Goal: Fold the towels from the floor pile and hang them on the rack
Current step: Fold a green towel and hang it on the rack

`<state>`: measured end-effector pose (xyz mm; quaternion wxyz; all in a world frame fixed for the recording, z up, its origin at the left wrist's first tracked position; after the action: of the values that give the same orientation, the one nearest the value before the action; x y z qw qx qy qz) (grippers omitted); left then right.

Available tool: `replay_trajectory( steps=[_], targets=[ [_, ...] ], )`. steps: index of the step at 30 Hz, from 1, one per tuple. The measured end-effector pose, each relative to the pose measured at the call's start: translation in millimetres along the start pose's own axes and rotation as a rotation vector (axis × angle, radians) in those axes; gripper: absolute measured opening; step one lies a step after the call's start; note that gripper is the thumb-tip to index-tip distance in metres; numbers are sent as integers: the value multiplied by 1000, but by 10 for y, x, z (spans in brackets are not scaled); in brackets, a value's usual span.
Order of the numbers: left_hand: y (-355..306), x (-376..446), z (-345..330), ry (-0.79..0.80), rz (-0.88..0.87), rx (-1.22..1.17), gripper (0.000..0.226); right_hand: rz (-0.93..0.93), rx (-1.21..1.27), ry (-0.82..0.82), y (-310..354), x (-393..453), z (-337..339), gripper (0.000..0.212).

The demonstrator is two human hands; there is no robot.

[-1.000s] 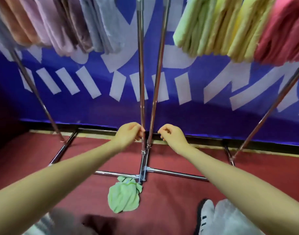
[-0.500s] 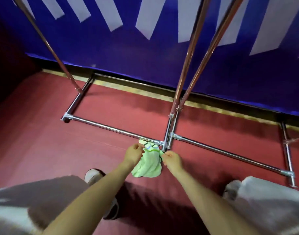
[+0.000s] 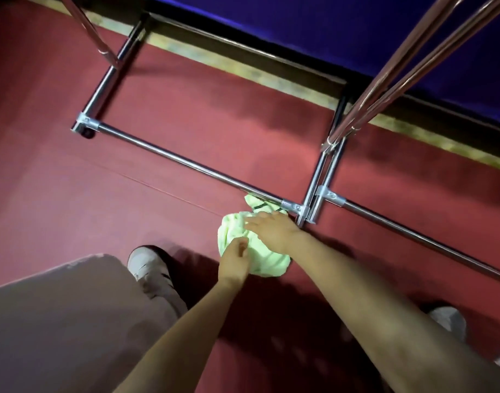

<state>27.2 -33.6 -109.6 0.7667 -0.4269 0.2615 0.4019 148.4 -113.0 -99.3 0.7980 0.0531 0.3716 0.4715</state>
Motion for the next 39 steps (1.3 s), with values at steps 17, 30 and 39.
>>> replay_trajectory(
  steps=[17, 30, 39],
  targets=[
    [-205, -302, 179, -7, -187, 21, 23, -219, 703, -415, 82, -745, 377, 28],
    [-1320, -1638, 1103, -138, -818, 458, 37, -264, 387, -582, 657, -2466, 1226, 48],
    [-1720, -3028, 1218, -167, -1136, 350, 38, -183, 546, -1152, 1198, -3820, 1539, 26]
  ],
)
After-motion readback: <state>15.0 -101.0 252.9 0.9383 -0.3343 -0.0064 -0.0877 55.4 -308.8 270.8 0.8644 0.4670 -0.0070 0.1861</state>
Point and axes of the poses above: each hand's wrist, its own x-axis towards the middle knuckle, its own z-axis out of the back of the hand, y = z × x, the point moved 2 cm from there along x, towards the middle knuckle, and after that the axes turned 15 degrees about x, right-handed, at the moved point
